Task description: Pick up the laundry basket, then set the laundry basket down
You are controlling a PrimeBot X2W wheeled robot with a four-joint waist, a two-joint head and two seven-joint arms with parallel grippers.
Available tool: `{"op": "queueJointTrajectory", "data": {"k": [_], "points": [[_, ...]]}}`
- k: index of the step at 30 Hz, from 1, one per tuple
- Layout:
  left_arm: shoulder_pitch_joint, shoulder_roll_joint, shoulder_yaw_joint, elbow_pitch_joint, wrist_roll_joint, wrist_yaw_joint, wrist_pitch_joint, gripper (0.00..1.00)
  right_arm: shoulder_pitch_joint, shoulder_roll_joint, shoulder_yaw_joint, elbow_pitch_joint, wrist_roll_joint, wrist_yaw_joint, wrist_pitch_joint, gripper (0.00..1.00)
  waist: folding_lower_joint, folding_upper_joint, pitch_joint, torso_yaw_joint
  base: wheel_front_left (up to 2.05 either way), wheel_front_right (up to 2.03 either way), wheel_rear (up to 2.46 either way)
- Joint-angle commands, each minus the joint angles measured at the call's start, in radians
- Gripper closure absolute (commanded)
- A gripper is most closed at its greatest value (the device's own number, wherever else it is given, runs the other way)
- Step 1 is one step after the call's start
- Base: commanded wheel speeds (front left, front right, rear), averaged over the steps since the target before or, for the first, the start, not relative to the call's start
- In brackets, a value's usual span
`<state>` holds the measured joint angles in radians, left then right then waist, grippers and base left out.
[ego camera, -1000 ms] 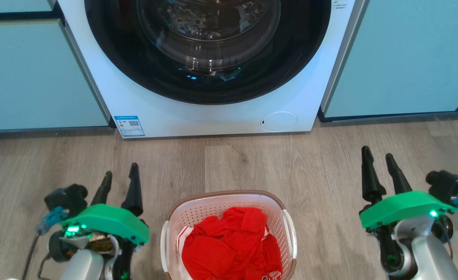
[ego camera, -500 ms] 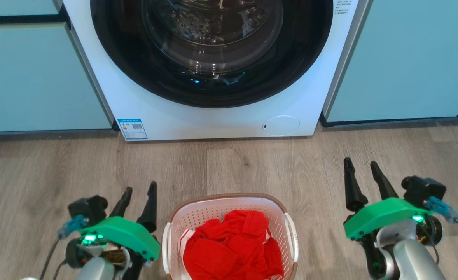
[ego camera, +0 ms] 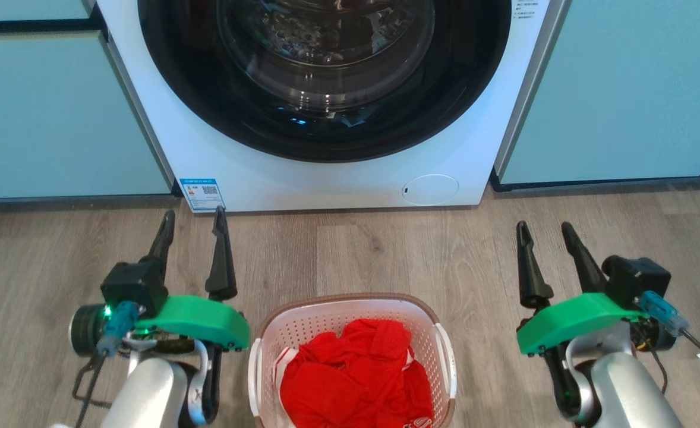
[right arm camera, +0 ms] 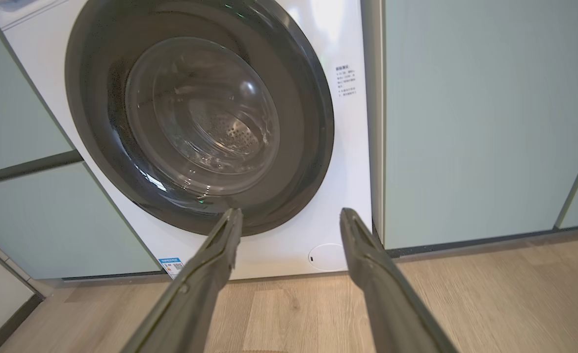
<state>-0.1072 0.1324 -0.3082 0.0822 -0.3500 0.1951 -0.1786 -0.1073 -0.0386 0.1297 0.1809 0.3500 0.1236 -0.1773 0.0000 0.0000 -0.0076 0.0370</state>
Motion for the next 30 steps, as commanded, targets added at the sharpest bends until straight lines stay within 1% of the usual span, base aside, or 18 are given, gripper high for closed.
{"op": "queueJointTrajectory", "data": {"k": [1,4,5,6,11,14,16,20,22,24,25,28,30], "points": [[-0.041,0.003,0.03,-0.055,0.038,0.018,-0.014,0.0,-0.052,-0.009,0.021,-0.049,-0.029,0.006,-0.016,0.0,0.0,0.0,0.001,0.0,0.0,0.0,0.0],[-0.026,-0.001,0.032,-0.105,0.086,0.064,-0.023,0.0,-0.046,-0.009,0.007,-0.086,-0.041,0.006,-0.024,0.0,0.0,0.0,0.003,0.0,0.0,0.0,0.0],[-0.019,-0.002,0.033,-0.134,0.114,0.091,-0.029,0.0,-0.04,-0.01,-0.008,-0.112,-0.041,0.006,-0.03,0.0,0.0,0.0,0.004,0.001,0.0,0.0,0.0],[-0.019,-0.002,0.033,-0.134,0.114,0.091,-0.029,0.0,-0.04,-0.01,-0.008,-0.112,-0.041,0.006,-0.03,0.0,0.0,0.0,0.004,0.001,0.0,0.0,0.0],[-0.002,0.003,0.022,-0.184,0.181,0.142,-0.043,0.0,-0.029,-0.01,0.004,-0.154,-0.098,0.006,-0.045,0.0,0.0,0.0,0.006,0.0,0.0,0.0,0.0],[0.007,0.001,0.011,-0.191,0.2,0.149,-0.052,0.0,-0.024,-0.01,0.016,-0.155,-0.132,0.007,-0.054,0.0,0.0,0.0,0.007,0.0,0.0,0.0,0.0],[0.012,-0.008,0.012,-0.184,0.197,0.137,-0.058,0.0,-0.022,-0.011,0.023,-0.151,-0.157,0.007,-0.059,0.0,0.0,0.0,0.006,0.0,0.0,0.0,0.0],[0.029,-0.034,0.023,-0.121,0.183,0.057,-0.073,0.0,-0.018,-0.011,0.016,-0.127,-0.208,0.007,-0.074,0.0,0.0,0.0,0.003,0.001,0.0,0.0,0.0],[0.031,-0.044,0.033,-0.093,0.198,0.028,-0.078,0.0,-0.016,-0.011,0.014,-0.114,-0.218,0.007,-0.08,0.0,0.0,0.0,0.001,0.0,0.0,0.0,0.0],[0.037,-0.054,0.045,-0.062,0.206,0.007,-0.083,0.0,-0.013,-0.012,0.016,-0.1,-0.226,0.007,-0.085,0.0,0.0,0.0,0.0,0.0,0.0,0.0,0.0],[0.041,-0.06,0.053,-0.042,0.193,-0.008,-0.083,0.0,-0.011,-0.012,0.015,-0.089,-0.222,0.007,-0.085,0.0,0.0,0.0,-0.001,0.0,0.0,0.0,0.0],[0.046,-0.071,0.071,0.008,0.183,-0.04,-0.083,0.0,-0.008,-0.012,0.014,-0.06,-0.261,0.007,-0.085,0.0,0.0,0.0,-0.001,-0.002,0.0,0.0,0.0],[0.046,-0.075,0.075,0.042,0.18,-0.056,-0.083,0.0,-0.006,-0.012,0.01,-0.039,-0.246,0.007,-0.085,0.0,0.0,0.0,-0.001,-0.001,0.0,0.0,0.0]]}}
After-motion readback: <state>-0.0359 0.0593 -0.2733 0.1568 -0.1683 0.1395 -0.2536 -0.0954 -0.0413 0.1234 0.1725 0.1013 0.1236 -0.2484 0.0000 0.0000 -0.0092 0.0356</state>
